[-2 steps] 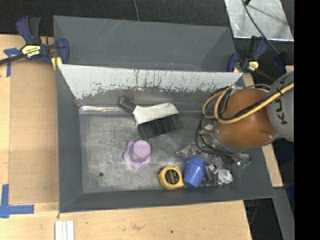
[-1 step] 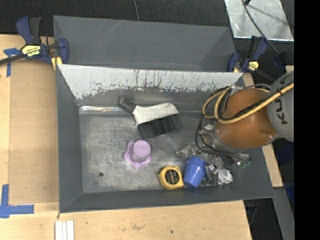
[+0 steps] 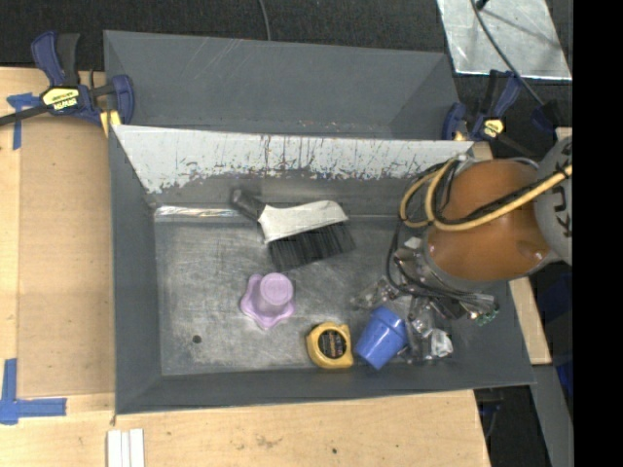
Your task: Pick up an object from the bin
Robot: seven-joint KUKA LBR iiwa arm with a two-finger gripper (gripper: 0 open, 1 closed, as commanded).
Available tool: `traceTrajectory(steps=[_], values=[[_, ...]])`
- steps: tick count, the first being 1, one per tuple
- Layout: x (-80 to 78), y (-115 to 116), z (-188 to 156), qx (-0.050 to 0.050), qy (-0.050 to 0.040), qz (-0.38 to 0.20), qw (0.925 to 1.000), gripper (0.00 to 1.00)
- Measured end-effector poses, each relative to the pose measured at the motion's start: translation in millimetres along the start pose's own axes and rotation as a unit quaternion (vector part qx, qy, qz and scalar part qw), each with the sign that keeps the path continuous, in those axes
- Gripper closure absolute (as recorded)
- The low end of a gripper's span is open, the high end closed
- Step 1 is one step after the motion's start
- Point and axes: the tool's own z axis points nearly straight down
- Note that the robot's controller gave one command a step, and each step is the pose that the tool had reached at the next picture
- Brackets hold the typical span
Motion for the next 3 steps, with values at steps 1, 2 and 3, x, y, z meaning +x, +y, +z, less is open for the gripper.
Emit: traceTrajectory(steps=[1, 2, 3], values=[[-0.7, 1, -11, -0.002, 0.0017, 0.001, 1.0, 1.0], [-4.0, 2, -58, 0.001, -0.0011, -0.019, 0.9998, 1.0], [-7.4, 6, -51, 0.0, 0.0002, -0.032, 0.9995, 1.0]])
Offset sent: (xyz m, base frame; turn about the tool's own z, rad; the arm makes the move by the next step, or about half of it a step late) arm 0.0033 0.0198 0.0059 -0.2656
